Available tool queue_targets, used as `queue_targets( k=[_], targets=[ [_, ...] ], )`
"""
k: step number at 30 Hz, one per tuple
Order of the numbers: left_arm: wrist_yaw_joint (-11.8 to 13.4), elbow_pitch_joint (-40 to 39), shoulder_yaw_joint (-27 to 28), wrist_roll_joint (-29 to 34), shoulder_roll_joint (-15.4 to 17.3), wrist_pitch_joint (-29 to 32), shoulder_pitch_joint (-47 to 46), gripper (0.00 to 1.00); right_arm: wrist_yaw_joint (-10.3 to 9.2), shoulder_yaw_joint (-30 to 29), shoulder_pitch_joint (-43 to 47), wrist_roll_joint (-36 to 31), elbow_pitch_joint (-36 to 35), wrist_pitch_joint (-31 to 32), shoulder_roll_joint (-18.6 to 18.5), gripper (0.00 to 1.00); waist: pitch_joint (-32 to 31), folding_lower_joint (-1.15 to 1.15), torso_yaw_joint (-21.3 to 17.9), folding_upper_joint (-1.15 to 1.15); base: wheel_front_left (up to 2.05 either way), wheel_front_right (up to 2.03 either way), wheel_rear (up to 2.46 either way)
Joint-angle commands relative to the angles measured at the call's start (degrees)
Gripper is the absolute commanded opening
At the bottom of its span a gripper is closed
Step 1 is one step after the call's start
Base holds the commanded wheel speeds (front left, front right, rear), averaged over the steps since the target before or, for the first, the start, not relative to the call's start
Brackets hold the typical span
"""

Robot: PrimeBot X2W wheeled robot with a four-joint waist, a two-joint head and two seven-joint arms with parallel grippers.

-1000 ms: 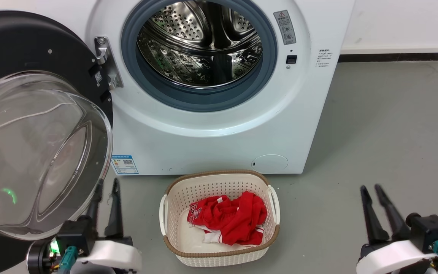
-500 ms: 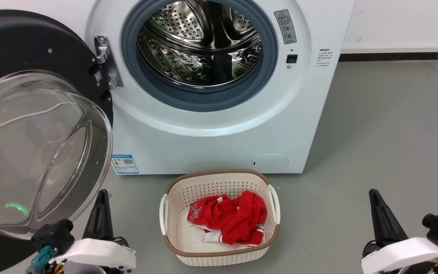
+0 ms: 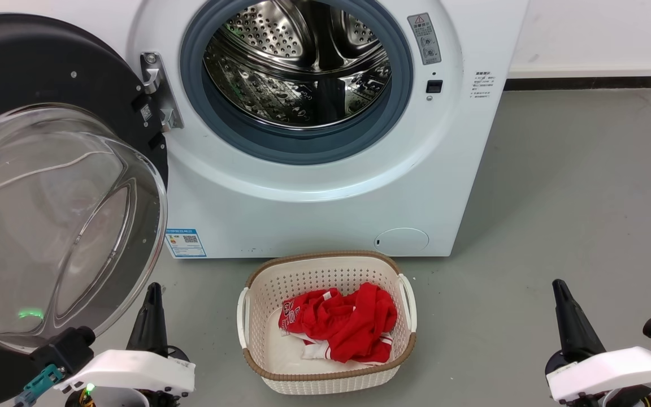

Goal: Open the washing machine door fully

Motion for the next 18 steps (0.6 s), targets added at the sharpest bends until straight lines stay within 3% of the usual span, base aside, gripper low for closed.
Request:
queue_targets(
  k=[1,18],
  targets=[
    [-0.53,-0.42,0.4,-2.92,0.12,0.64,-1.79,0.0,0.0,-0.23,-2.18,2.97,-0.31,0.47,-0.33,0.0,0.02,0.0,0.01,0.0,0.0,0.0,0.0],
    [-1.62,0.75,1.23,-15.65,-0.11,3.74,-2.63,0.0,0.0,-0.86,-3.43,15.78,1.38,2.55,-0.4,0.0,0.17,0.0,0.05,0.0,0.0,0.0,0.0]
  ],
)
